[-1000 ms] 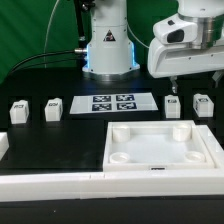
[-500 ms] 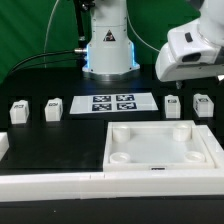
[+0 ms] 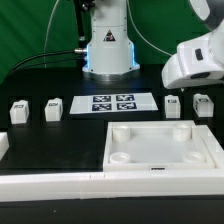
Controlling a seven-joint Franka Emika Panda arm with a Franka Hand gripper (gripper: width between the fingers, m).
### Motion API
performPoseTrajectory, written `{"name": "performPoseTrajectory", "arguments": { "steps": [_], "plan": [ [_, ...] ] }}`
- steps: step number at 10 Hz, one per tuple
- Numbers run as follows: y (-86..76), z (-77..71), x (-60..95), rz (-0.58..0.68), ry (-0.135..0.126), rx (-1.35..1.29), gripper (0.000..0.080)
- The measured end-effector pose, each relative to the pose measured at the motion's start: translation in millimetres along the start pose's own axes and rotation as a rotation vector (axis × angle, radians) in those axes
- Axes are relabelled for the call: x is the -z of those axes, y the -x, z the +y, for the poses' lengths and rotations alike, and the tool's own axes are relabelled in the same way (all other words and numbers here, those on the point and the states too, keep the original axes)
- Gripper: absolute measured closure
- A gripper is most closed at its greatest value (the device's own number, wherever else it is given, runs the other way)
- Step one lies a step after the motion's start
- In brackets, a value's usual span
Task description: Assemble one leg
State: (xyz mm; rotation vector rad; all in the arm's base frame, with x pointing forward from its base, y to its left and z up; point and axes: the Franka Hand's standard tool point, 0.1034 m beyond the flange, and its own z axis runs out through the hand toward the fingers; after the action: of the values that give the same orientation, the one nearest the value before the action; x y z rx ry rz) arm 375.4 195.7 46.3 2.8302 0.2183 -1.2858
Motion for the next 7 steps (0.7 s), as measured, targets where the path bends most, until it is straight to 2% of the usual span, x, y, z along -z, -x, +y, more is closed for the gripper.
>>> {"name": "performPoseTrajectory", "arguments": {
  "steps": [3, 7],
  "plan": [
    [-11.9, -3.0, -13.5, -0.020, -0.007, 0.003, 0.0151],
    [-24.7, -7.2, -24.2, 0.007, -0.015, 0.006, 0.0151]
  ]
}}
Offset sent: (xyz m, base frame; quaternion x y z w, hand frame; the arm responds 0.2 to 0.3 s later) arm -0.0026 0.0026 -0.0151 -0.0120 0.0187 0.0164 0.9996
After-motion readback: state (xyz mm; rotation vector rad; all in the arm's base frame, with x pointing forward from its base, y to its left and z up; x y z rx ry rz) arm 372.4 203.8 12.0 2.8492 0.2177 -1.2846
